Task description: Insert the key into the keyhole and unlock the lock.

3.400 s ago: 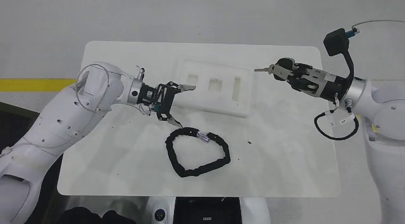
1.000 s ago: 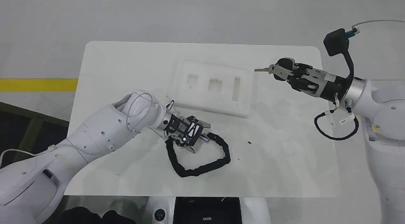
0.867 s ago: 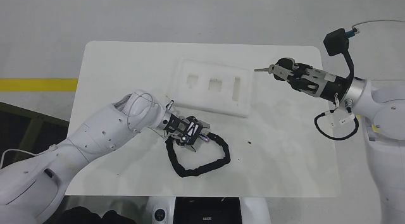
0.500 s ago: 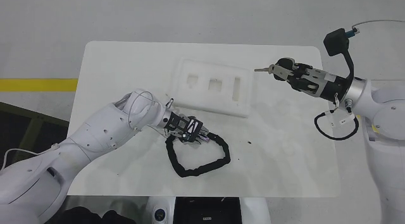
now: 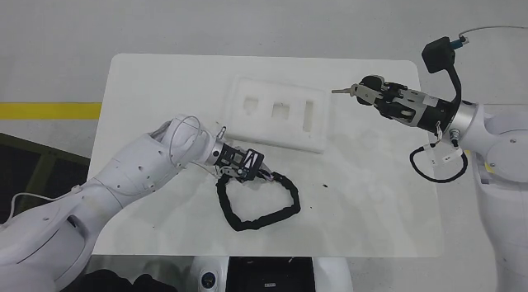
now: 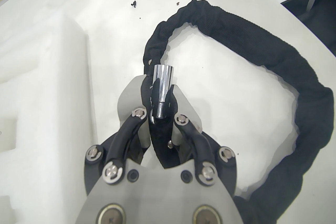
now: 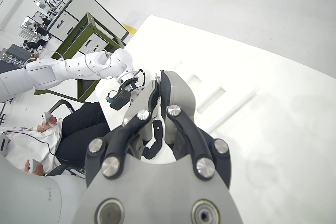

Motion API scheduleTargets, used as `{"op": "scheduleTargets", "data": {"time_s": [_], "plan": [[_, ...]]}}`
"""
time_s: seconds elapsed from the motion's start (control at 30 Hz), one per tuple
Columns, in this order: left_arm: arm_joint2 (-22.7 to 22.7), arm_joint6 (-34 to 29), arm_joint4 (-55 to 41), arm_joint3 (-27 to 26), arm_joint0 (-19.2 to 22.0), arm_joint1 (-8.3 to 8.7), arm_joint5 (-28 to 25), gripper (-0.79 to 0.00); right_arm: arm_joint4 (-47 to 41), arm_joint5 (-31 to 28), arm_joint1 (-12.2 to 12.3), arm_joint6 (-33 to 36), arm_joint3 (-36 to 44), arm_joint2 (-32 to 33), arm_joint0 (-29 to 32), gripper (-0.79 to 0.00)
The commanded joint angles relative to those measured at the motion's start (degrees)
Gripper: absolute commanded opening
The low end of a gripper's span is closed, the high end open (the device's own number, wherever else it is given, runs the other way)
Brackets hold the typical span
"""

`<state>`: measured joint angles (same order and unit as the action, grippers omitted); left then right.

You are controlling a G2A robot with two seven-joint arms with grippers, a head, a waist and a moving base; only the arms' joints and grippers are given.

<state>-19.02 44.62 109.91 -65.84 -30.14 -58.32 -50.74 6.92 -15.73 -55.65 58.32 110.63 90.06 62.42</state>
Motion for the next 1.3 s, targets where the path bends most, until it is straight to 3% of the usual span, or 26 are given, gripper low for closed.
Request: {"op": "scheduleTargets", "data": {"time_s": [0.0, 0.3, 0.5, 0.77, 1.27], "plan": [[0.0, 0.2, -0.2, 0.5, 0.0, -0.20, -0.2, -0.785, 0.0, 0.0, 0.0, 0.0, 0.0, 0.0, 0.0, -0.785], [-0.7, 6.4, -1.8, 2.8, -0.1, -0.79, 1.5, -0.785, 0.0, 0.0, 0.0, 0.0, 0.0, 0.0, 0.0, -0.785], [-1.7, 15.9, -3.7, 5.1, -1.4, -0.38, 7.0, -0.785, 0.9, 0.7, 0.1, 0.1, 2.0, -1.3, 0.7, -0.785], [-2.0, 24.3, -9.5, 7.6, -2.8, 0.80, 15.4, -0.785, 2.3, 10.0, 0.2, 4.8, 6.7, -6.5, -0.4, -0.785], [-0.8, 27.7, -21.8, 9.7, -3.6, 0.97, 18.8, -0.785, 8.7, 20.6, -0.1, 1.8, 12.9, -15.9, 0.7, -0.785]]}}
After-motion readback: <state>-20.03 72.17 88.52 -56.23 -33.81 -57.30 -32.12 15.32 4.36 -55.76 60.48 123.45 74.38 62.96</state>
